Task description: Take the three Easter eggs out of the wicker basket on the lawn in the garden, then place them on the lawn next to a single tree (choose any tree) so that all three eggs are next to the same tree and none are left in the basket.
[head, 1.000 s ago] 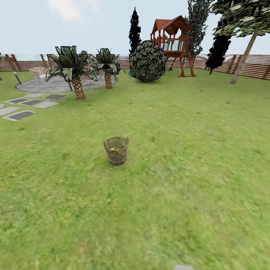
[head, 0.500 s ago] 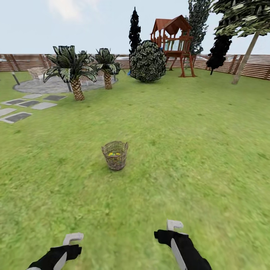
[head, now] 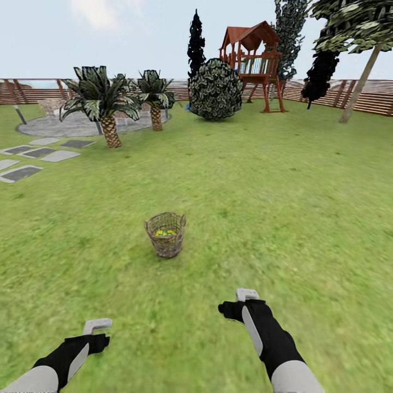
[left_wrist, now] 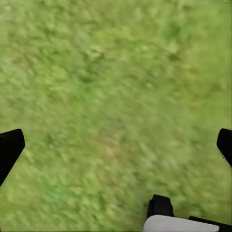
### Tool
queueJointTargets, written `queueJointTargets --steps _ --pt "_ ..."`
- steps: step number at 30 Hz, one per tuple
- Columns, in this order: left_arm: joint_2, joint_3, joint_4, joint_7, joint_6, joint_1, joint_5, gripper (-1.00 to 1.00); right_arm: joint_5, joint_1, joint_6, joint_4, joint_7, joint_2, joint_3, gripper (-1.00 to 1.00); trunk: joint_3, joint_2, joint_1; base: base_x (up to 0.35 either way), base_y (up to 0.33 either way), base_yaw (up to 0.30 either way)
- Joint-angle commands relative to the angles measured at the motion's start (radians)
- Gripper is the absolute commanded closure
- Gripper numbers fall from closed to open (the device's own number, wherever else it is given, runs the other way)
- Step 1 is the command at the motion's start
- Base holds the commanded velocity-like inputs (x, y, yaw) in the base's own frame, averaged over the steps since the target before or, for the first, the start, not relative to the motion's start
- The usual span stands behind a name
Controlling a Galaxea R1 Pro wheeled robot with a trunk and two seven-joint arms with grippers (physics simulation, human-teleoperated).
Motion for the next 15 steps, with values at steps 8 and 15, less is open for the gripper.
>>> queueJointTargets --steps 8,15 --pt "0.006 0.006 -0.019 0.003 0.014 -0.003 0.001 -1.00 -0.006 -0.007 0.003 0.001 -0.005 0.001 -0.001 -1.00 -0.002 -0.002 0.001 0.336 0.000 0.000" --pt "0.010 0.006 -0.039 0.003 0.022 -0.004 0.001 -1.00 0.001 -0.007 -0.001 -0.022 -0.004 0.001 0.005 -1.00 -0.002 -0.002 0.001 0.336 0.000 0.000"
